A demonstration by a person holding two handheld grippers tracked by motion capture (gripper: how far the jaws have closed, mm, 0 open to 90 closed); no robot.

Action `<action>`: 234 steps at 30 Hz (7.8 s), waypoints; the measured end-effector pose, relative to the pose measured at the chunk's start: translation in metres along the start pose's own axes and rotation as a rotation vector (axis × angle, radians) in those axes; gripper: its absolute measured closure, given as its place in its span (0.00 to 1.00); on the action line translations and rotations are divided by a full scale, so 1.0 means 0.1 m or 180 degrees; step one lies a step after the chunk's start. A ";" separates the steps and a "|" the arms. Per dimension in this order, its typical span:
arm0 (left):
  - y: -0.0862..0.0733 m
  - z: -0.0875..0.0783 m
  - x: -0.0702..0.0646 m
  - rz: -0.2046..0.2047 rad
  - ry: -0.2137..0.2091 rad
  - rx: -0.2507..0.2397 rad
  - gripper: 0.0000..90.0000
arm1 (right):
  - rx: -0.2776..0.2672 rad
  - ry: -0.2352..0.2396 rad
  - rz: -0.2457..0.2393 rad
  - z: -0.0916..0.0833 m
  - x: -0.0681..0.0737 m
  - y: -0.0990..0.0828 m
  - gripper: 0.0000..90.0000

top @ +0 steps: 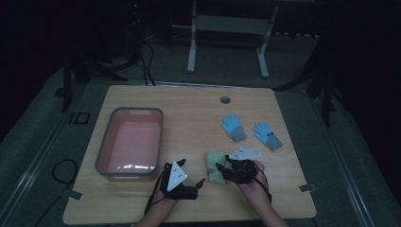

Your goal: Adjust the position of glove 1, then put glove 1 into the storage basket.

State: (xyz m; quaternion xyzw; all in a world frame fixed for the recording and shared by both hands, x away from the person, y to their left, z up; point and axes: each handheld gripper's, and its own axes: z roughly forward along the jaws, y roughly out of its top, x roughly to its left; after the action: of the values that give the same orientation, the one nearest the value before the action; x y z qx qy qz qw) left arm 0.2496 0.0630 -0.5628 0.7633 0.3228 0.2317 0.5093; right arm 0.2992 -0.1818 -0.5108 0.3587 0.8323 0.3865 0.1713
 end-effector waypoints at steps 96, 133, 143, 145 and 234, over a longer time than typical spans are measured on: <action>0.94 0.37 -0.03 0.1602 -0.0933 0.0885 0.83 | 0.0096 0.1199 0.0689 0.32 -0.51 0.48 0.79; 1.09 -0.59 0.75 0.1739 -0.0442 0.1174 0.84 | -0.0068 0.1419 0.0100 0.69 0.34 1.53 0.80; 0.97 -0.84 0.99 0.1668 -0.0245 0.1255 0.84 | -0.0058 0.1533 0.0041 0.96 0.64 1.75 0.80; 0.94 -0.89 1.03 0.1662 -0.0188 0.1248 0.84 | -0.0058 0.1546 0.0045 1.01 0.69 1.79 0.80; 0.84 -0.78 0.97 0.0920 -0.0562 0.1473 0.51 | 0.0421 0.1021 -0.0127 0.98 0.52 1.72 0.22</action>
State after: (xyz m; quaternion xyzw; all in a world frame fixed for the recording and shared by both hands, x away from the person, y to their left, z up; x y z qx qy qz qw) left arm 0.2838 0.1596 -0.4535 0.9146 0.2094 0.1547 0.3094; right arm 0.3990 -0.0166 -0.4420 0.2863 0.8795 0.3797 0.0199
